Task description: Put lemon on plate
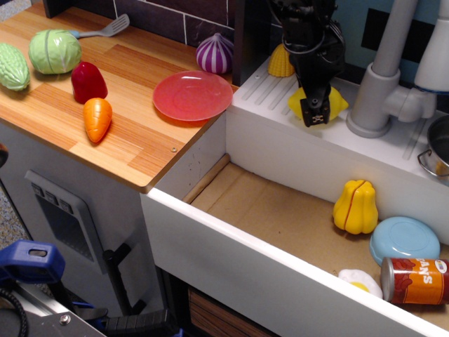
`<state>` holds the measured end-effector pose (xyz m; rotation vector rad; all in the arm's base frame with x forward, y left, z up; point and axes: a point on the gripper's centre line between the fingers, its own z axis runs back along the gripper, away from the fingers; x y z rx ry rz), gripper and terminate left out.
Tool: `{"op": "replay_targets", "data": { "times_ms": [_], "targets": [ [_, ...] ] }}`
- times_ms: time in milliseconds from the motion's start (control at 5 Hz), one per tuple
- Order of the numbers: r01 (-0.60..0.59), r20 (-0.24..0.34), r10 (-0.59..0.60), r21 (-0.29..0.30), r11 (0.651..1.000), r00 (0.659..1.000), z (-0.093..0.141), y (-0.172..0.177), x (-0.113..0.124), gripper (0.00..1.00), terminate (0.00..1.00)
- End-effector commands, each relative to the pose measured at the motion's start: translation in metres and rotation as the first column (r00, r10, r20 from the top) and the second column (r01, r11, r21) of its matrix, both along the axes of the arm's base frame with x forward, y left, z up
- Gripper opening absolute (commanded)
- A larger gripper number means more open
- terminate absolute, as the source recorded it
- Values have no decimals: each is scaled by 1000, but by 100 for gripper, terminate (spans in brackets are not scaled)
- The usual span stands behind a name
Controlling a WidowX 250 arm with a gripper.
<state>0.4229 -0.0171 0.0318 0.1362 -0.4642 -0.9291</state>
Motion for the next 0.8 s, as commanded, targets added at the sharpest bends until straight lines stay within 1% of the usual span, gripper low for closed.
{"op": "replay_targets", "data": {
  "times_ms": [0, 200, 400, 600],
  "targets": [
    [-13, 31, 14, -25, 1000, 999, 4, 3, 17, 100, 0],
    [-52, 11, 52, 7, 999, 999, 10, -1, 10, 0, 0],
    [-96, -31, 98, 39, 995, 995, 28, 1, -6, 0, 0],
    [-130, -58, 138, 128, 983, 989, 51, 23, -32, 0, 0]
  ]
}}
